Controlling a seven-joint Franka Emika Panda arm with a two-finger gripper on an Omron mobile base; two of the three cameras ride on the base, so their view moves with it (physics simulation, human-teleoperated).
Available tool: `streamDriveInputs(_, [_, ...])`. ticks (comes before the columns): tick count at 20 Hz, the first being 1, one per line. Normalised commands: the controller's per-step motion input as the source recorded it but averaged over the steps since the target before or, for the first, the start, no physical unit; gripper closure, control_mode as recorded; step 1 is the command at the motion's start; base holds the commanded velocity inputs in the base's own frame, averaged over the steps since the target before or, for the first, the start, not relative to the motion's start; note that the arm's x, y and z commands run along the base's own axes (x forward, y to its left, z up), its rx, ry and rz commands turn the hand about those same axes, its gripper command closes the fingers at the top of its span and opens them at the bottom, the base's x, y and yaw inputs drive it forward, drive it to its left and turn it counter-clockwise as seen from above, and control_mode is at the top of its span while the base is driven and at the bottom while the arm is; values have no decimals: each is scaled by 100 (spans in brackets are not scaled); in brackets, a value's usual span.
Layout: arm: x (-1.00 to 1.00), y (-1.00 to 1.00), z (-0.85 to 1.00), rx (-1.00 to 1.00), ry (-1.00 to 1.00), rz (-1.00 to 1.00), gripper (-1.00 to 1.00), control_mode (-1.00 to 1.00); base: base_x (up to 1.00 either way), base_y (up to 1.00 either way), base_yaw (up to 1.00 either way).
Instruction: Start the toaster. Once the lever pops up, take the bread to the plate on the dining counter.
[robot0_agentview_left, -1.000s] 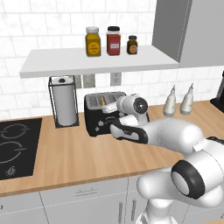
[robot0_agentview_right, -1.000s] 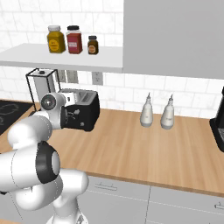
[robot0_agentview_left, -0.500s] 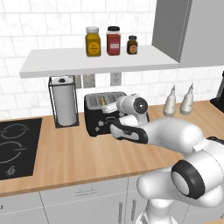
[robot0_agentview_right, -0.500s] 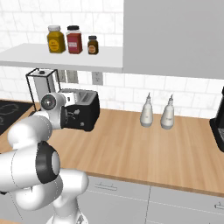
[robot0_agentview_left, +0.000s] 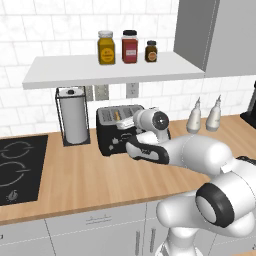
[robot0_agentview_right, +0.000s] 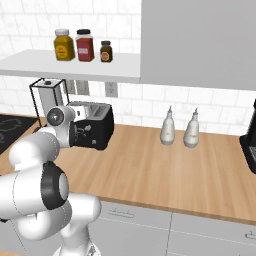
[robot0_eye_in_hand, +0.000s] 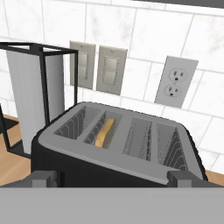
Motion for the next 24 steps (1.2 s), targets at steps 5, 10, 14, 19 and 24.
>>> streamDriveInputs(5, [0,0,0,0,0,0,-100,-100,0,0,0])
streamDriveInputs(10, [0,0,0,0,0,0,-100,-100,0,0,0])
streamDriveInputs(14, [0,0,0,0,0,0,-100,-100,0,0,0])
streamDriveInputs(19, [0,0,0,0,0,0,-100,-100,0,0,0])
streamDriveInputs(24, [0,0,0,0,0,0,-100,-100,0,0,0])
